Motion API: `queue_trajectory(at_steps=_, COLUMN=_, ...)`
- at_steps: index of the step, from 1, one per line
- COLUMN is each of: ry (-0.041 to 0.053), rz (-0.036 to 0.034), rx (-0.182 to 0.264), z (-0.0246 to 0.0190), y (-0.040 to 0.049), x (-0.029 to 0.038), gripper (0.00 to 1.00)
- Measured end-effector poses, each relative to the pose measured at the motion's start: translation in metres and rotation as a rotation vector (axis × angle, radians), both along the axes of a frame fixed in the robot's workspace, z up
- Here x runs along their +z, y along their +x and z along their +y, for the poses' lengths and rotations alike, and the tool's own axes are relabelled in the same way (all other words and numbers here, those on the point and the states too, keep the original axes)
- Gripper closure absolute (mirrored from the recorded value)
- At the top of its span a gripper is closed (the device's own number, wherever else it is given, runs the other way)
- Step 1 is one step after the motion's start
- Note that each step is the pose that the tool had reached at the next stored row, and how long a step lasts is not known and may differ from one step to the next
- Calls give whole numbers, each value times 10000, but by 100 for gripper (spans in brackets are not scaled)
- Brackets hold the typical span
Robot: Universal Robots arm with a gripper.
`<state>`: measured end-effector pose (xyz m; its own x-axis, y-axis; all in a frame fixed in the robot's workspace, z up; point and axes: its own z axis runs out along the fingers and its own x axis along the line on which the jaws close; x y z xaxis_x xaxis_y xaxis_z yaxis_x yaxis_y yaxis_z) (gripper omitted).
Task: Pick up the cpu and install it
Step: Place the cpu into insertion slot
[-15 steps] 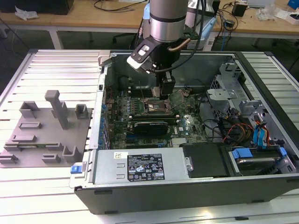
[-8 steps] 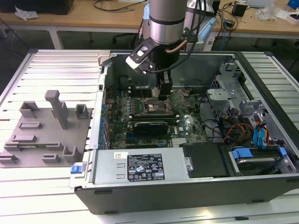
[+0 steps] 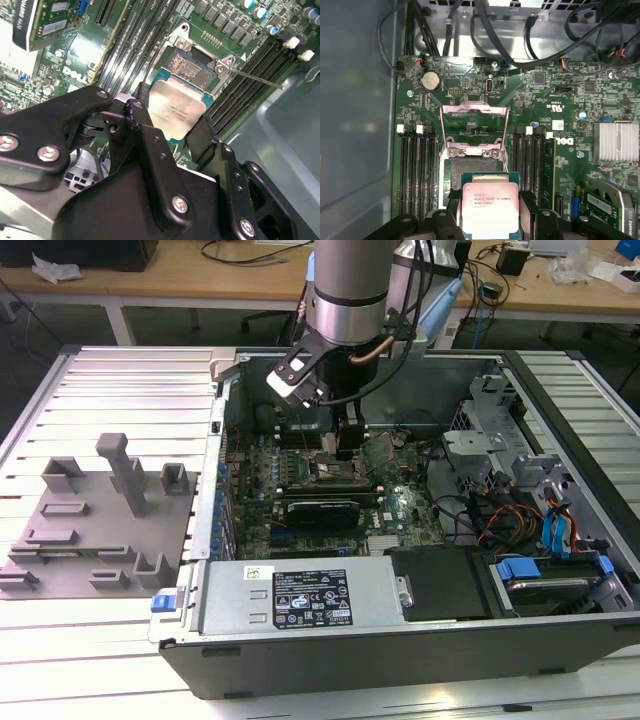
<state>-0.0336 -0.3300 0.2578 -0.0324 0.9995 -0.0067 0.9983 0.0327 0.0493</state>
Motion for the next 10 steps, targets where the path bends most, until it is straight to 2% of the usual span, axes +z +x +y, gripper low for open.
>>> queue_trajectory(at_steps=10, ry=1, rz=0, rx=22, z=11, y=-19, x=-208, gripper=45)
